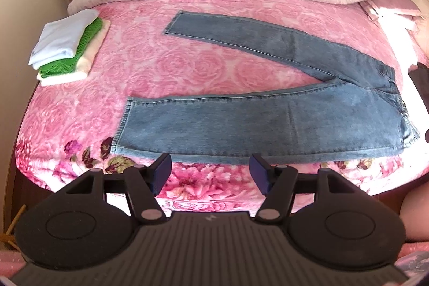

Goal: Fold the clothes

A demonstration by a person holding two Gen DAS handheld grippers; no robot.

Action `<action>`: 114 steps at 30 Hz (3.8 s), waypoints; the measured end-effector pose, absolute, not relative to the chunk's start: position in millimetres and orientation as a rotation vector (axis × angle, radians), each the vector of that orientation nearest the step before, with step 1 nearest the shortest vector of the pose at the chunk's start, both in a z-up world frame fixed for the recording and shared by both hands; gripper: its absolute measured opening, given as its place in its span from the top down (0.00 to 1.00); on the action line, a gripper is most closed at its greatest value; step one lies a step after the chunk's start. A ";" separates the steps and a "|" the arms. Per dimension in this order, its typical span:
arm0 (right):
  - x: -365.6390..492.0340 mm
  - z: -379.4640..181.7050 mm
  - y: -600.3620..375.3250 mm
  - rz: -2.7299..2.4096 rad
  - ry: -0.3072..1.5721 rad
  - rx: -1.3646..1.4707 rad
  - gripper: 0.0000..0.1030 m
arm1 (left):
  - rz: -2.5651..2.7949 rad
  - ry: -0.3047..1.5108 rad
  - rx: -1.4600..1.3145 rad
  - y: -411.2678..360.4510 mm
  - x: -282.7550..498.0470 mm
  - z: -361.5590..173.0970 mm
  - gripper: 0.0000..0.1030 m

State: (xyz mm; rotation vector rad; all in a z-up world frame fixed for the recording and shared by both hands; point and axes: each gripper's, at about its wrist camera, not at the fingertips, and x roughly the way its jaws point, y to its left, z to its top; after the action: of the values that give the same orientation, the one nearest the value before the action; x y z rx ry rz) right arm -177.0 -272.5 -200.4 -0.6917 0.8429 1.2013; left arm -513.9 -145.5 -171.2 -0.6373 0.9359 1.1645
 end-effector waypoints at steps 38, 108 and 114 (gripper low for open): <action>-96.4 -221.2 -233.7 1.121 0.923 -0.703 0.01 | 1.045 0.994 -0.630 -92.9 -408.6 -201.7 0.41; 187.5 -426.8 138.8 1.647 0.893 -0.951 0.27 | 0.456 1.009 -0.314 267.9 -113.2 -449.3 0.45; 205.4 -456.3 173.2 1.682 0.904 -1.034 0.27 | 0.400 1.056 -0.156 307.9 -114.6 -465.9 0.45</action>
State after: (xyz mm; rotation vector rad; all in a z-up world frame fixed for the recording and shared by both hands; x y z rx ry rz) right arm 205.4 173.2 -456.3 -1.0341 0.9039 1.6825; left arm -114.6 307.9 -465.9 -0.1556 1.0561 0.3996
